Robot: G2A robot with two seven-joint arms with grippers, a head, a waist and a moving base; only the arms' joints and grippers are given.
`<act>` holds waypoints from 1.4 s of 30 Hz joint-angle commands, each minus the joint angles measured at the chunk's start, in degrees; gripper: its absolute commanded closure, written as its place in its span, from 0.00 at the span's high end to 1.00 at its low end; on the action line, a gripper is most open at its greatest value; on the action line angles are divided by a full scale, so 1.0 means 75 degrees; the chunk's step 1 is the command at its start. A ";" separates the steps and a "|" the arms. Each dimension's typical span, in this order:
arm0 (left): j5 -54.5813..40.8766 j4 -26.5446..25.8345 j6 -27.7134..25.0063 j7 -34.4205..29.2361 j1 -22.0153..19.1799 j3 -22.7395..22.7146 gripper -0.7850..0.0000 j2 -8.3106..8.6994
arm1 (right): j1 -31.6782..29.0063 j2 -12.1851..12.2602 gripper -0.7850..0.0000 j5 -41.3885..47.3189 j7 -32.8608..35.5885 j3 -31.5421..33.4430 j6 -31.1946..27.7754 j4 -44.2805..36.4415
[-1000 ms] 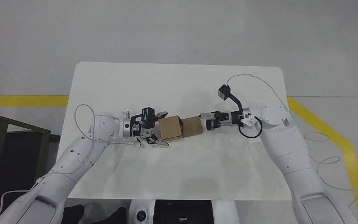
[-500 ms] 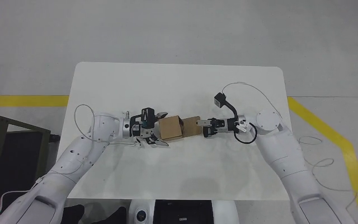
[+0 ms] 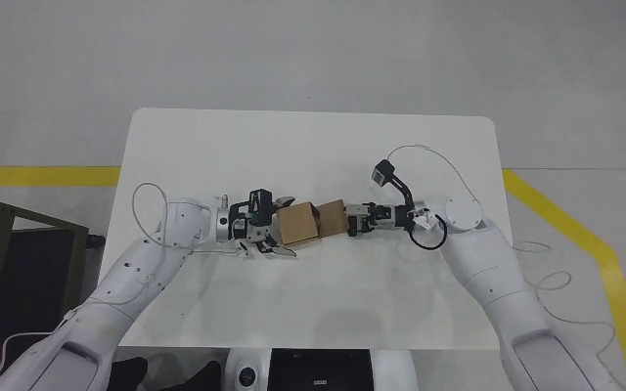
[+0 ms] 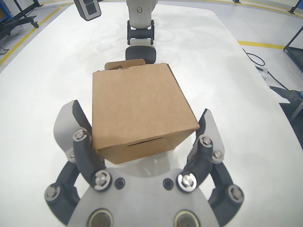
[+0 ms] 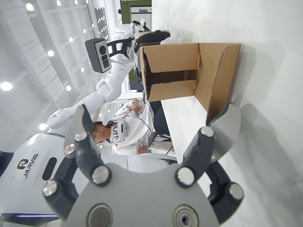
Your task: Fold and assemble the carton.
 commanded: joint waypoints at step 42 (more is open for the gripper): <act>0.0088 0.0068 -0.0029 0.0111 -0.0030 0.0056 1.00 0.0015 | 0.0675 0.0028 1.00 0.1355 0.1030 -0.1143 0.0624 -0.0626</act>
